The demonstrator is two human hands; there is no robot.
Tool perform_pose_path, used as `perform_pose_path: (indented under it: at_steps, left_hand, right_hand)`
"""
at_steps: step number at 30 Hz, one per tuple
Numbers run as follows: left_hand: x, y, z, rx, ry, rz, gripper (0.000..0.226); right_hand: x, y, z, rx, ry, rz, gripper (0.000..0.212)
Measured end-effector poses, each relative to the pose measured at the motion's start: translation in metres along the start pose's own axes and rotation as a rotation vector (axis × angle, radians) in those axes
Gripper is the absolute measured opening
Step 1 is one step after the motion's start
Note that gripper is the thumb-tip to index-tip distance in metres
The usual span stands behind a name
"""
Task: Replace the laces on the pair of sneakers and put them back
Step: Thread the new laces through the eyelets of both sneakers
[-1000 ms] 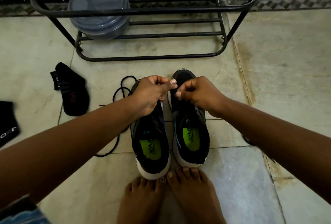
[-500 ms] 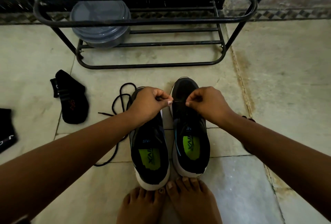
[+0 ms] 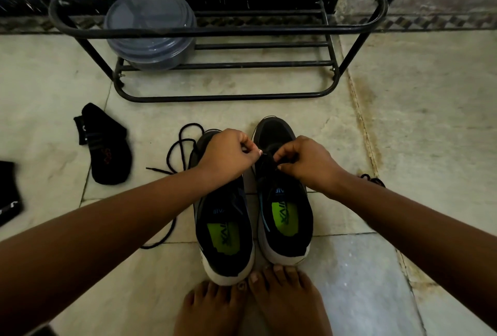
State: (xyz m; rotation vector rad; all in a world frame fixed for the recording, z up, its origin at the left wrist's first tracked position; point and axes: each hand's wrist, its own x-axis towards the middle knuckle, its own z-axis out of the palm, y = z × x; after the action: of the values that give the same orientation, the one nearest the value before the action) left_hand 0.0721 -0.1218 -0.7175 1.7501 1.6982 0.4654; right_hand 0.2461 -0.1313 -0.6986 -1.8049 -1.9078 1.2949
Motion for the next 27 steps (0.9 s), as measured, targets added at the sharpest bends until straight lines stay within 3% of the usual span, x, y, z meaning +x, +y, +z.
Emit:
perform_pose_path:
  at_steps: [14,22,27]
  left_hand:
    - [0.003,0.006,0.0,0.129,-0.076,0.026,0.014]
    - [0.002,-0.005,0.006,-0.088,-0.098,0.004,0.008]
    - [0.003,-0.005,0.011,-0.111,-0.088,-0.077,0.005]
  right_hand:
    - [-0.003,-0.007,-0.001,-0.018,0.011,-0.036,0.026]
    - [-0.008,-0.006,0.002,-0.002,0.008,-0.063,0.023]
    - [0.006,0.001,0.01,0.007,0.077,0.022,0.016]
